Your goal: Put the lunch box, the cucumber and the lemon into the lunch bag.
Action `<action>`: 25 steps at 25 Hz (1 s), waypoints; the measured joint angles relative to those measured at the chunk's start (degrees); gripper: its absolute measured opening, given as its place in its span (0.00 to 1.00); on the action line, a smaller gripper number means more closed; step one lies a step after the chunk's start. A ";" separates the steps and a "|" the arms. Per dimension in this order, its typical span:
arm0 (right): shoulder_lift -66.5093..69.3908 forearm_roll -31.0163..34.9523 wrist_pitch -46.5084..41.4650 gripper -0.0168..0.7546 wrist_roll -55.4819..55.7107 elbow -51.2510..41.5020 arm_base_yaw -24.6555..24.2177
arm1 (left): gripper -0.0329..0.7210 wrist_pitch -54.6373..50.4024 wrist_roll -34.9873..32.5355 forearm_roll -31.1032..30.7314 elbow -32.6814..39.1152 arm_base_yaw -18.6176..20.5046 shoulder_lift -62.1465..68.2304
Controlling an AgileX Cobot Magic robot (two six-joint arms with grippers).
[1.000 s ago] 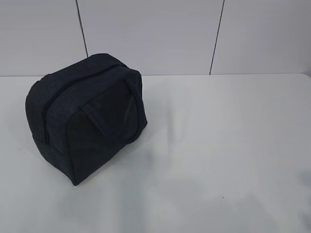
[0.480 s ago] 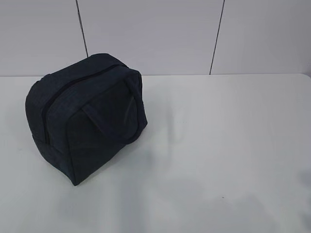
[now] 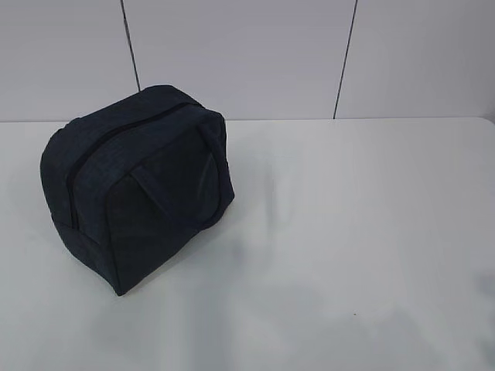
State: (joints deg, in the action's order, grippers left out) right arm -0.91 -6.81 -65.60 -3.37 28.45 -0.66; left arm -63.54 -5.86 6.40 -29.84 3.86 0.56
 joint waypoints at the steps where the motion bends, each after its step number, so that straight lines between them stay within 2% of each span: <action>1: 0.00 0.00 0.00 0.67 0.00 0.00 0.00 | 0.62 0.00 0.00 0.00 0.00 0.00 0.00; 25: 0.00 0.00 0.00 0.67 0.00 0.00 0.00 | 0.62 0.00 0.00 0.00 0.00 0.00 0.00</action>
State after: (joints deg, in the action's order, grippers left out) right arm -0.91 -6.81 -65.60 -3.37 28.45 -0.66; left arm -63.54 -5.86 6.40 -29.84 3.86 0.56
